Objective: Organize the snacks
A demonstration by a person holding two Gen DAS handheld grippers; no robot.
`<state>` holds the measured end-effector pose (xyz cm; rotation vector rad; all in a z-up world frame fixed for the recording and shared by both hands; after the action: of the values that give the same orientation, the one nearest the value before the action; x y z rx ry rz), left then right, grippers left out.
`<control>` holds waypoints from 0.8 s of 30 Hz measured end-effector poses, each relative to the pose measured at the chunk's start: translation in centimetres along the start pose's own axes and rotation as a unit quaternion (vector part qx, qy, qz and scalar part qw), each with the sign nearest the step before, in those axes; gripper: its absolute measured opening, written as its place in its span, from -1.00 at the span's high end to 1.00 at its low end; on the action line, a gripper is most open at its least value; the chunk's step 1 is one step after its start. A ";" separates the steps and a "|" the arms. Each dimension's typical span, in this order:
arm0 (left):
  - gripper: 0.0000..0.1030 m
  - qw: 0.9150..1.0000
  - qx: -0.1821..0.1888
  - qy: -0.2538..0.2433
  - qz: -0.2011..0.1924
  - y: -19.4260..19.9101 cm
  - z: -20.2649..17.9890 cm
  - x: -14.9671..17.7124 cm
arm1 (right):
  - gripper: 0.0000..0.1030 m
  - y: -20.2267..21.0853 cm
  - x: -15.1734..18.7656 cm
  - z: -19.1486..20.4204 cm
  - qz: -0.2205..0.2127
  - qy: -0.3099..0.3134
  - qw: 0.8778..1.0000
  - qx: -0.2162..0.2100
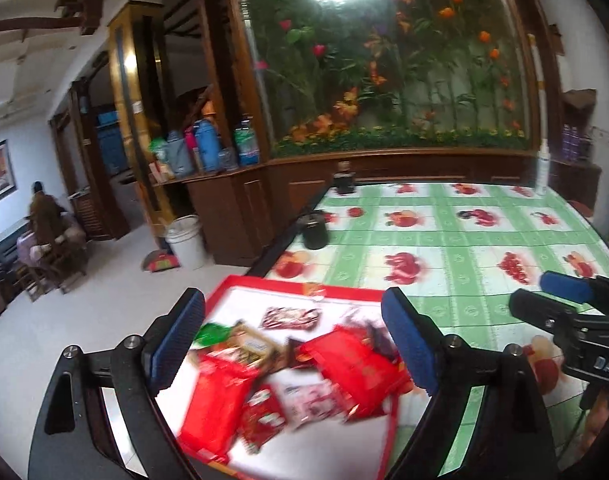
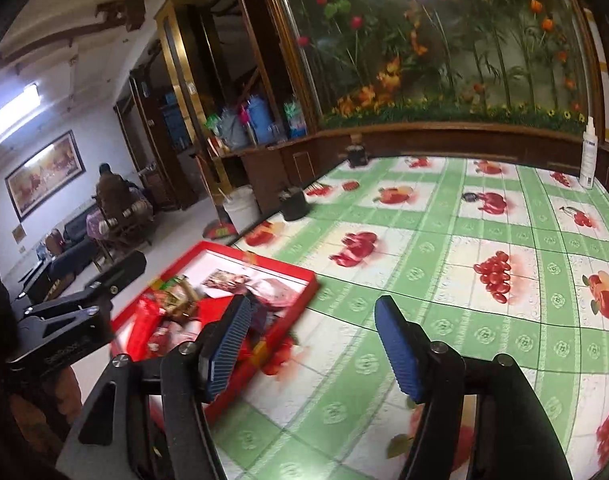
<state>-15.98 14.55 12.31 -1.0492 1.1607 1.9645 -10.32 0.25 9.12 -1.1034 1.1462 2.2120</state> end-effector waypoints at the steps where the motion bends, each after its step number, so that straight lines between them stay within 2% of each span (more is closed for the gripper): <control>1: -0.76 1.000 -0.003 0.005 0.002 0.4 0.5 0.3 | -0.35 0.3 0.1 0.6 -0.005 0.002 1.000 -0.002; 8: -0.76 0.999 -0.024 0.019 0.014 2.5 2.8 2.1 | -0.48 2.0 1.5 4.7 -0.029 0.047 0.998 -0.003; 16: -0.76 0.999 -0.032 0.039 0.016 4.7 5.5 3.8 | -0.49 3.1 3.4 8.6 -0.027 0.068 0.997 -0.031; 24: -0.76 0.997 -0.043 0.065 0.026 5.2 8.7 5.4 | -0.51 3.4 4.6 11.8 -0.030 0.080 0.995 -0.047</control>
<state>-25.63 20.74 12.36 -1.2184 1.1926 2.0281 -20.71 7.95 11.18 -1.3567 1.0674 2.1832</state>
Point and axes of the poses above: each gripper's, at about its wrist camera, not at the fingertips, and y roughly against the way its jaws point, z to its left, x to its underside, the point moved 5 cm from there along -y, roughly the way its jaws point, and after that the axes turned 8 degrees about -y, right-handed, at the moved point
